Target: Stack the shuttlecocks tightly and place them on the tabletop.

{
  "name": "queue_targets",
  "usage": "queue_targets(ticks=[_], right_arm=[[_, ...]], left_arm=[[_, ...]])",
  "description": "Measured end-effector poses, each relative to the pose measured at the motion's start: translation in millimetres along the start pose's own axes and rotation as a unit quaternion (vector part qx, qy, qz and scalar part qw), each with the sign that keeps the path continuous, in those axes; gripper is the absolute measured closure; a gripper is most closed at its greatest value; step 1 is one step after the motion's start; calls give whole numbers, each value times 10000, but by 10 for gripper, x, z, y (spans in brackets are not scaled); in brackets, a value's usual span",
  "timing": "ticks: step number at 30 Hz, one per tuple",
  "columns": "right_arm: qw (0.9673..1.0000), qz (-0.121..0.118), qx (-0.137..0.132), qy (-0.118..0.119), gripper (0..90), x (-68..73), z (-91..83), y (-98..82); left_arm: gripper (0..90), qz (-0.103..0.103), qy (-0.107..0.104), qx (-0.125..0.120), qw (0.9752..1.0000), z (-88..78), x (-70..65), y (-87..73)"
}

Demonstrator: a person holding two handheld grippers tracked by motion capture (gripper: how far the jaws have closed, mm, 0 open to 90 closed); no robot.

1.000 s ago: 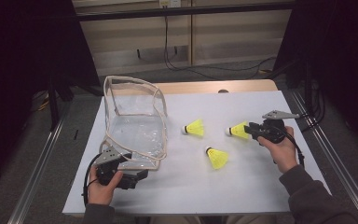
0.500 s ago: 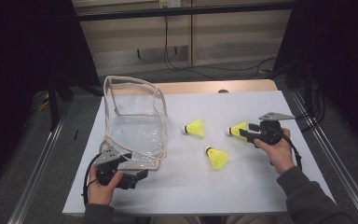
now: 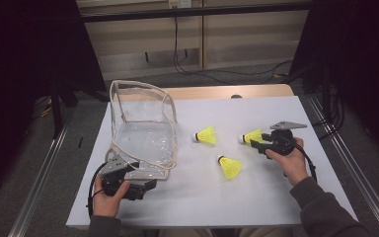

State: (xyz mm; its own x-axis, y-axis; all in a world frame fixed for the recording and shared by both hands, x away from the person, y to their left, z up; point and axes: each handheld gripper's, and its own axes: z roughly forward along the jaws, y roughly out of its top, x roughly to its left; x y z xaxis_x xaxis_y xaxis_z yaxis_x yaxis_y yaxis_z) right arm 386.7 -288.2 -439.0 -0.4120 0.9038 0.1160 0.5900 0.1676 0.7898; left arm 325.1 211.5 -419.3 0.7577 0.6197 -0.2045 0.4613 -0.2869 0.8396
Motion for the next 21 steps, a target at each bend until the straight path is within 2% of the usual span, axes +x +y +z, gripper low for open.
queue_targets(ticks=[12,14,15,21], right_arm=[[9999,-20,93,-57,497,-9,85,-27],[9999,-43,74,-61,540,-12,95,-28],[9999,-62,76,-23,594,-12,100,-29],[9999,-96,91,75,687,0,114,-31]], left_arm=[[38,-1,-8,-2,10000,-1,2,0],[37,0,-9,0,10000,-2,2,0],[38,3,-8,1,10000,-2,2,0],[37,3,1,8,10000,-5,5,1]])
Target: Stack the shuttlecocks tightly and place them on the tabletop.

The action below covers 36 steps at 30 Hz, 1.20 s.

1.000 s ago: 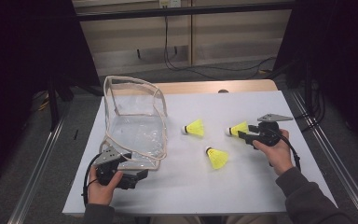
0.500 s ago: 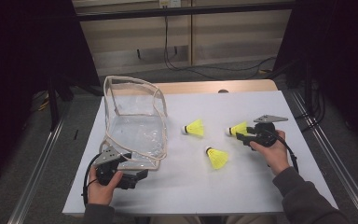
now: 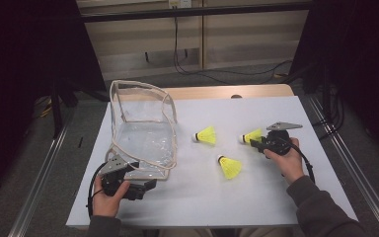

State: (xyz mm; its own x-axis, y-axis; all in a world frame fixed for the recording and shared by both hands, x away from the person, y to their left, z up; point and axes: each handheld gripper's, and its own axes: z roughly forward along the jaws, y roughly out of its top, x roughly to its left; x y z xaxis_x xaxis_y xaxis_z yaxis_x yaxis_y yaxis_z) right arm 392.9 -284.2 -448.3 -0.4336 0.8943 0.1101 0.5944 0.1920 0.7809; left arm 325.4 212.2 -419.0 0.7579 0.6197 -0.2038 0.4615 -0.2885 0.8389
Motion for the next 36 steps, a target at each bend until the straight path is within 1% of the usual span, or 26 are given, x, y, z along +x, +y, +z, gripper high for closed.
queue_targets(ticks=[3,4,5,7,13,17,19,21,24,32,36], right_arm=[[10000,-42,-9,78,768,5,2,0],[9999,-40,-9,159,818,13,6,3],[9999,-40,-9,159,818,13,6,3],[9994,-64,-16,339,876,21,4,11],[9989,-113,1,460,883,27,0,30],[9987,-185,-19,470,883,27,-4,55],[9985,-185,-72,516,882,30,-9,82],[9985,-175,-56,518,883,35,-13,91],[9982,-216,-105,541,882,47,-15,120],[9976,-315,-136,601,882,79,6,177],[9974,-327,-147,624,882,100,18,200]], left_arm=[[38,0,4,1,10000,0,-1,0],[38,2,4,3,10000,0,-1,1],[38,5,6,6,10000,0,-1,1],[37,6,6,7,10000,0,-1,1],[38,-2,6,-1,10000,1,-1,1],[38,-2,6,-5,10000,2,0,1],[37,-2,7,-2,10000,1,-1,1],[37,-1,7,-5,10000,1,-1,2],[37,-2,4,-9,10000,0,0,2],[37,3,5,-21,10000,-4,3,2],[37,4,7,-30,10000,-5,0,2]])
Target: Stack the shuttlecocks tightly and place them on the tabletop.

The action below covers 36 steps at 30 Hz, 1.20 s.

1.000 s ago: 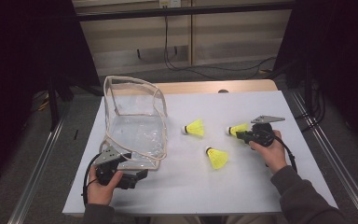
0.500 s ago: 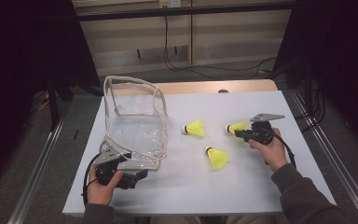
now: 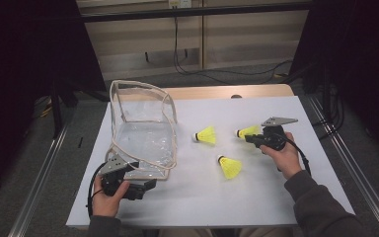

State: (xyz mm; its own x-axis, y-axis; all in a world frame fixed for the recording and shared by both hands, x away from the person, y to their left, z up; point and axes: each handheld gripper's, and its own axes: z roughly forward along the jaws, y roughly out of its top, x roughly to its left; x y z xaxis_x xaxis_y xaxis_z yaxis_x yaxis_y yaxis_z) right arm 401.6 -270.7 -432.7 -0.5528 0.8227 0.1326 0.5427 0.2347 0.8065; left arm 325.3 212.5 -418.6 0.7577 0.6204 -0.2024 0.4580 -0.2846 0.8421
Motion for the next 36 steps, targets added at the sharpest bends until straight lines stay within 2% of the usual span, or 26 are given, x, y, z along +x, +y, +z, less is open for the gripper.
queue_targets(ticks=[36], right_arm=[[9993,-285,-56,249,882,109,132,167]], left_arm=[[38,-5,-1,-18,10000,-2,-1,3]])
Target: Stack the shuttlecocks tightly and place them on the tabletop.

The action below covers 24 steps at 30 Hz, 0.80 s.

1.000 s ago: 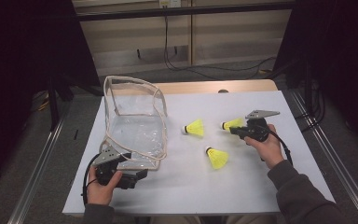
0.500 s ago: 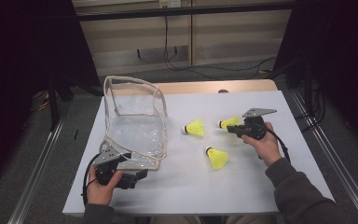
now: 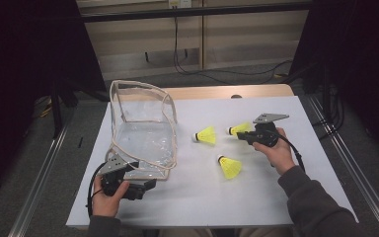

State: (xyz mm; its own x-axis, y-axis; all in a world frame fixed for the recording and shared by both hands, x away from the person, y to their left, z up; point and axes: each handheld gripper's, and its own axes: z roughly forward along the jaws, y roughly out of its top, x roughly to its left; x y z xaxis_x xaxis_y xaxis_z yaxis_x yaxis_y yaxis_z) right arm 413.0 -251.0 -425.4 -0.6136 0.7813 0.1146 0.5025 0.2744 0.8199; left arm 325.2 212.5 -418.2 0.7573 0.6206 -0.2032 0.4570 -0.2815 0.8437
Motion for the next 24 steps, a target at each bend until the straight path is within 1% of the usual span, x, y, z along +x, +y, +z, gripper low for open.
queue_targets(ticks=[8,24], right_arm=[[10000,-12,5,20,882,13,24,23],[9999,-115,4,107,882,48,60,68]], left_arm=[[37,-2,-4,1,10000,-1,1,0],[38,-8,-2,7,10000,-3,2,2]])
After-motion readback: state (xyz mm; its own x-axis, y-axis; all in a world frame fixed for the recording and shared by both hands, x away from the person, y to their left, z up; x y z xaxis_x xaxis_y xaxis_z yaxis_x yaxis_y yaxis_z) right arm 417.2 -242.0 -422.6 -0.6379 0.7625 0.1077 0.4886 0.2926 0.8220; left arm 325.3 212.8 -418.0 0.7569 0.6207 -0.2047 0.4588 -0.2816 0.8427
